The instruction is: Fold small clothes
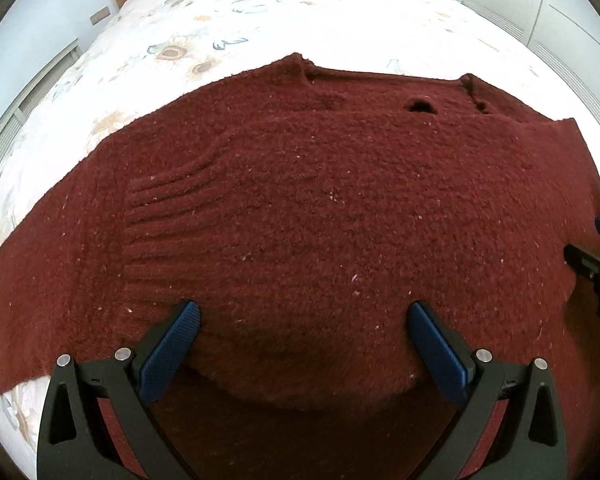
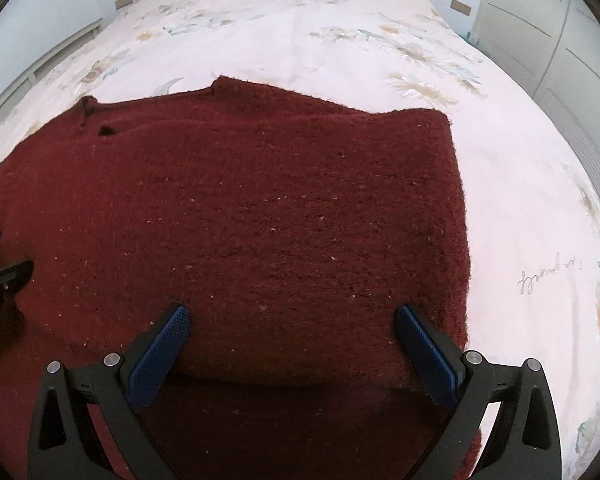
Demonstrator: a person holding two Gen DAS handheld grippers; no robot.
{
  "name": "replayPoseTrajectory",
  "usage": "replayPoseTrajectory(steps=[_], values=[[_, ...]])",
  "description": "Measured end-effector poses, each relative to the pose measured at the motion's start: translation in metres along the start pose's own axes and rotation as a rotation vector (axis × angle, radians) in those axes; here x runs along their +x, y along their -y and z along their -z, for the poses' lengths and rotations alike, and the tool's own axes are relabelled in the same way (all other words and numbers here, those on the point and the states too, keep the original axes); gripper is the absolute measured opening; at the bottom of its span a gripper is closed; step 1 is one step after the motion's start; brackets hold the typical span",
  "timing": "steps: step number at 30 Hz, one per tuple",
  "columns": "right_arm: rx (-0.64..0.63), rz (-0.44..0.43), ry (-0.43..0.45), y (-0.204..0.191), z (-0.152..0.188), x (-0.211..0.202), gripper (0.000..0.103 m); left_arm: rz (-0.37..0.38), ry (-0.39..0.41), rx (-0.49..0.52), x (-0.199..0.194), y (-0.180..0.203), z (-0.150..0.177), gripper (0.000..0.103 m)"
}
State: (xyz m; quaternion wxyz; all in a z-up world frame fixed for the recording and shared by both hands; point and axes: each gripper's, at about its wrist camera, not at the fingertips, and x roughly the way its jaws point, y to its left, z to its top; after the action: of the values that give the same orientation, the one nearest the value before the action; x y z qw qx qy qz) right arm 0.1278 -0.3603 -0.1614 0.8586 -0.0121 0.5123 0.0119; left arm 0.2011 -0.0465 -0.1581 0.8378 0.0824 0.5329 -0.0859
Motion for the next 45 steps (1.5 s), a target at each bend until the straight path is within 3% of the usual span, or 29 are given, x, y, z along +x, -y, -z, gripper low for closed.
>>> replayPoseTrajectory(steps=[10, 16, 21, 27, 30, 35, 39, 45], values=[[-0.006, 0.033, 0.008, -0.028, 0.0, -0.035, 0.103, 0.066, 0.052, -0.019, -0.007, -0.017, 0.003, 0.102], [-0.02, 0.026, 0.033, -0.041, 0.006, -0.065, 0.103, 0.051, 0.107, -0.066, -0.045, -0.043, 0.01, 0.102], [-0.02, 0.018, 0.058, -0.037, 0.011, -0.088, 0.103, 0.033, 0.129, -0.183, -0.086, -0.084, 0.01, 0.102], [0.005, 0.007, 0.09, -0.028, 0.015, -0.113, 0.103, -0.087, 0.13, -0.354, -0.113, -0.161, 0.029, 0.102], [0.018, 0.002, 0.09, -0.024, 0.021, -0.121, 0.103, -0.162, 0.12, -0.493, -0.127, -0.208, 0.049, 0.102], [0.043, 0.004, 0.079, -0.021, 0.03, -0.128, 0.103, -0.219, 0.093, -0.731, -0.14, -0.28, 0.085, 0.102], [0.074, 0.005, 0.066, -0.016, 0.035, -0.13, 0.103, -0.263, 0.067, -0.821, -0.13, -0.318, 0.107, 0.102], [0.085, 0.016, 0.047, -0.015, 0.036, -0.125, 0.103, -0.24, -0.019, -0.878, -0.094, -0.344, 0.122, 0.102]])
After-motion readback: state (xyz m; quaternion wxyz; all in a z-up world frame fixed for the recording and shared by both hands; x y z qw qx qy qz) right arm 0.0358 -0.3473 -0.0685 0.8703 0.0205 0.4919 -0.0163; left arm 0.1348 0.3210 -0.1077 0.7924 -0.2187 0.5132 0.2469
